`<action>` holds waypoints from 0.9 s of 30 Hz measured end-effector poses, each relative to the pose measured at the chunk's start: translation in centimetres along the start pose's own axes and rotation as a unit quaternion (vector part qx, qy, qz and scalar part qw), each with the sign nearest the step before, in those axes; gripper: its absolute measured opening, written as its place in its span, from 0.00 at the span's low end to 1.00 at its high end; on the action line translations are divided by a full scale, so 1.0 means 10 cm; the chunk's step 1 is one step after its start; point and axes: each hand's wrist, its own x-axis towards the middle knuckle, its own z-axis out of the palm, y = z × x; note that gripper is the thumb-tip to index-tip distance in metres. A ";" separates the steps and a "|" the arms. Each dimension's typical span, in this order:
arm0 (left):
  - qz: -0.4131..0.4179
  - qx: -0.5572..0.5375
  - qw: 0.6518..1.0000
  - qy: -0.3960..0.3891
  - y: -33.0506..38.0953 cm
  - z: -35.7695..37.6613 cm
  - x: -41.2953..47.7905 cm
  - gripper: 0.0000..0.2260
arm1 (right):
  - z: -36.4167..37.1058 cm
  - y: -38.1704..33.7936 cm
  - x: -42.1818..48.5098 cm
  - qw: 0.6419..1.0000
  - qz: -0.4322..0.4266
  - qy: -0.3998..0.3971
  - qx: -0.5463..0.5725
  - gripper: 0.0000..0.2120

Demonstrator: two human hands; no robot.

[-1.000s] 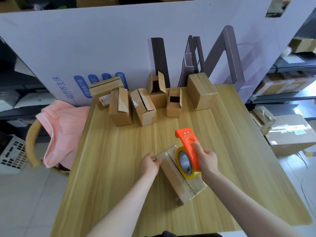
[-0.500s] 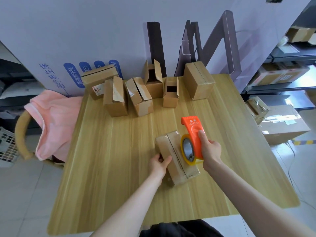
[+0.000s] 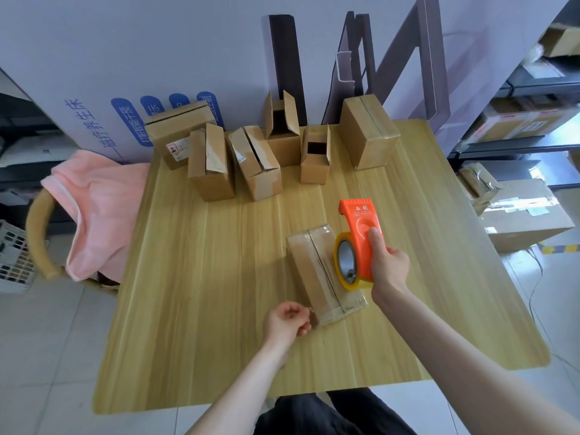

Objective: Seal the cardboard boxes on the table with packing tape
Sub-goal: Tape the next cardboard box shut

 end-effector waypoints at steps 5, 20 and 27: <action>-0.035 -0.063 0.997 -0.023 0.01 -0.06 0.01 0.09 | 0.01 -0.01 0.00 1.000 0.001 -0.005 0.006 0.22; -0.006 -0.047 0.996 0.070 -0.09 0.09 0.14 0.06 | 0.01 -0.02 -0.01 1.000 -0.006 -0.002 0.018 0.21; 0.108 0.103 0.988 0.033 0.02 0.42 -0.08 0.15 | 0.05 0.01 -0.02 1.000 -0.018 -0.001 0.009 0.22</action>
